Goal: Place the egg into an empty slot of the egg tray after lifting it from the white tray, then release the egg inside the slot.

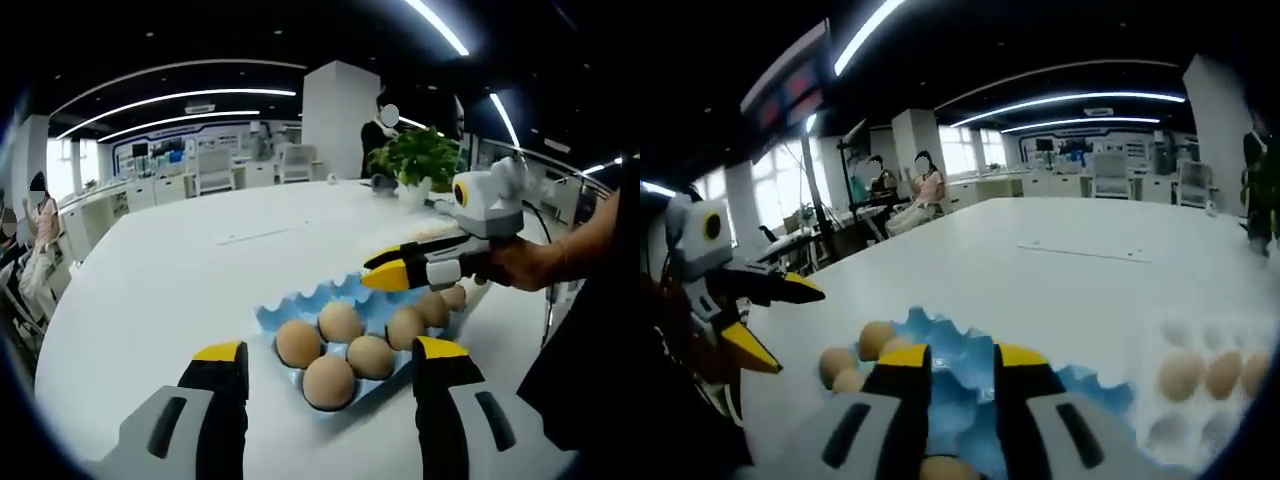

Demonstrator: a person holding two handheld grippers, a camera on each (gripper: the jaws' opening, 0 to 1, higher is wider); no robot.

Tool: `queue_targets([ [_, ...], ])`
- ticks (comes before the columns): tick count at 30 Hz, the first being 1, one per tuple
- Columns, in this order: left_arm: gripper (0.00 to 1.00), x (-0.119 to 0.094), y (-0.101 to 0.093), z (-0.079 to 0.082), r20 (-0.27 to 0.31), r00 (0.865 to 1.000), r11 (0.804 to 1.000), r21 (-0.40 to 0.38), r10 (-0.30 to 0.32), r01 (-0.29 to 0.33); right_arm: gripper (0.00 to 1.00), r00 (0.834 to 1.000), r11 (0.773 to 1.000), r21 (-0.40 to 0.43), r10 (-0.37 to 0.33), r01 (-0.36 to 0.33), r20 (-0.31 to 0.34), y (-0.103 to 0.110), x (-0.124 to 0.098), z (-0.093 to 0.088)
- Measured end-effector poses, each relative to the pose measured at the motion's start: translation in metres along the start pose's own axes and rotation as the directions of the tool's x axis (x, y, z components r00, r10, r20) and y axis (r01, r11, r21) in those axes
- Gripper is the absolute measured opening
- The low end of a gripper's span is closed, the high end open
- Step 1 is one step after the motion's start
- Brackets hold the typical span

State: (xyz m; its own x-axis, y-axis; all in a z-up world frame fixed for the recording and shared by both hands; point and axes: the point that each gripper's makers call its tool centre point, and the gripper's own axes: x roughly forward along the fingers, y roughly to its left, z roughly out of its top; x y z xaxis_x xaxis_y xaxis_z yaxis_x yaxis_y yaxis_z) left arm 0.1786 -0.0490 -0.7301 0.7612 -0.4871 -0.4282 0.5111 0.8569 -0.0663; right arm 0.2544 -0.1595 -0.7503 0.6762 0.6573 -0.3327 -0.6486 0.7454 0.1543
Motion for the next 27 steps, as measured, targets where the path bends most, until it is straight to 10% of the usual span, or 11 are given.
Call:
queue_targets([
  [13, 0.67, 0.003, -0.001, 0.002, 0.002, 1.000, 1.000, 0.006, -0.007, 0.007, 0.24, 0.972, 0.972, 0.018, -0.236, 0.236, -0.017, -0.080, -0.057, -0.016],
  [27, 0.67, 0.003, 0.000, 0.002, 0.001, 1.000, 1.000, 0.007, -0.003, 0.003, 0.24, 0.826, 0.826, -0.009, -0.563, 0.563, 0.011, -0.180, -0.139, -0.019],
])
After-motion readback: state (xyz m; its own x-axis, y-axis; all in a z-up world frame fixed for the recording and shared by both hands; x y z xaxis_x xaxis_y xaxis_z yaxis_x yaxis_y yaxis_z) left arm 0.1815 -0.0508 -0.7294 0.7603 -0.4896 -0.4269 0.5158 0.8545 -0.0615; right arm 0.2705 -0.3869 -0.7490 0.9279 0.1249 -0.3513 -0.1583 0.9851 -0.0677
